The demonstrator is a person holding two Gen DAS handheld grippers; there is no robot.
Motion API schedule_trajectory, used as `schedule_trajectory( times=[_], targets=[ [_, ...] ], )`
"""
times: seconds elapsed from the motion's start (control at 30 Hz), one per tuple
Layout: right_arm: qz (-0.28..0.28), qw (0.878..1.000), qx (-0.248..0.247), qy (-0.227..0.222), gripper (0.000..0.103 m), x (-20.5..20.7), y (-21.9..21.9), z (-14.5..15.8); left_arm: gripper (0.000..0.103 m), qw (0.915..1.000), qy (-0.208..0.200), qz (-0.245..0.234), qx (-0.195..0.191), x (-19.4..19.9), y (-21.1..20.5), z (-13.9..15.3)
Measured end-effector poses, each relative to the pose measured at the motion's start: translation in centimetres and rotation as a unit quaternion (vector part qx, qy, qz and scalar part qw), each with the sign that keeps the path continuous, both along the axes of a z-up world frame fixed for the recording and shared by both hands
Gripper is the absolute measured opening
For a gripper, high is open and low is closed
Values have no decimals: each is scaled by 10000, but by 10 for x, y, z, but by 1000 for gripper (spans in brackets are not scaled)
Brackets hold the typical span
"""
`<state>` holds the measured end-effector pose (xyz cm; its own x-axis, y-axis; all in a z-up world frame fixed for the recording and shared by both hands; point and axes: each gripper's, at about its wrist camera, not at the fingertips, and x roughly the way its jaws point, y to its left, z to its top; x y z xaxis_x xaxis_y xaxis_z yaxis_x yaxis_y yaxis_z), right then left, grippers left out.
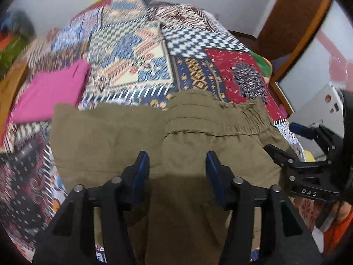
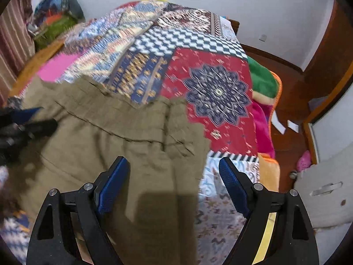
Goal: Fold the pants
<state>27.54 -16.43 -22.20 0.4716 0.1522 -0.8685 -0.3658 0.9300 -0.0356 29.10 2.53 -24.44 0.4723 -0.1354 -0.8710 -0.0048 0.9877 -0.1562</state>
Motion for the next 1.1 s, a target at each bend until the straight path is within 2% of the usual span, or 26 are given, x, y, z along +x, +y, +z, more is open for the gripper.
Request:
schedule_trajectory(
  times=[0.07,0.17,0.27,0.37,0.5,0.57,0.77,0.97,1.07,1.1],
  targets=[
    [-89,9999,59,29,83,0,-13,-1,67,9999,-43,88,19,0,5,-1],
    [-274,9994,187,64,83,-1,-32,5,68,9998,-107,121,66,-3,9,3],
    [-409,9988,-170,-194,83,-7,-40,13,69,9992,-296,184,176,-14,14,20],
    [-442,9987,-85,-240,84,-17,-52,25,73,9969,-597,301,417,-27,21,41],
    [-405,9987,176,-256,85,-28,-55,38,99,9934,-975,229,565,-47,34,65],
    [-357,9982,438,-181,85,-32,-54,42,102,9932,-1012,132,569,-52,41,67],
    [-275,9954,909,135,91,-35,-40,33,102,9978,-507,-3,432,-61,59,35],
    [-253,9958,789,391,93,-33,-31,10,102,9996,-131,122,-223,-53,74,1],
    [-323,9944,885,476,103,-32,-36,5,102,9984,-14,175,-541,-44,79,-9],
    [-358,9939,923,485,103,-31,-38,2,102,9977,21,196,-648,-40,81,-13]
  ],
)
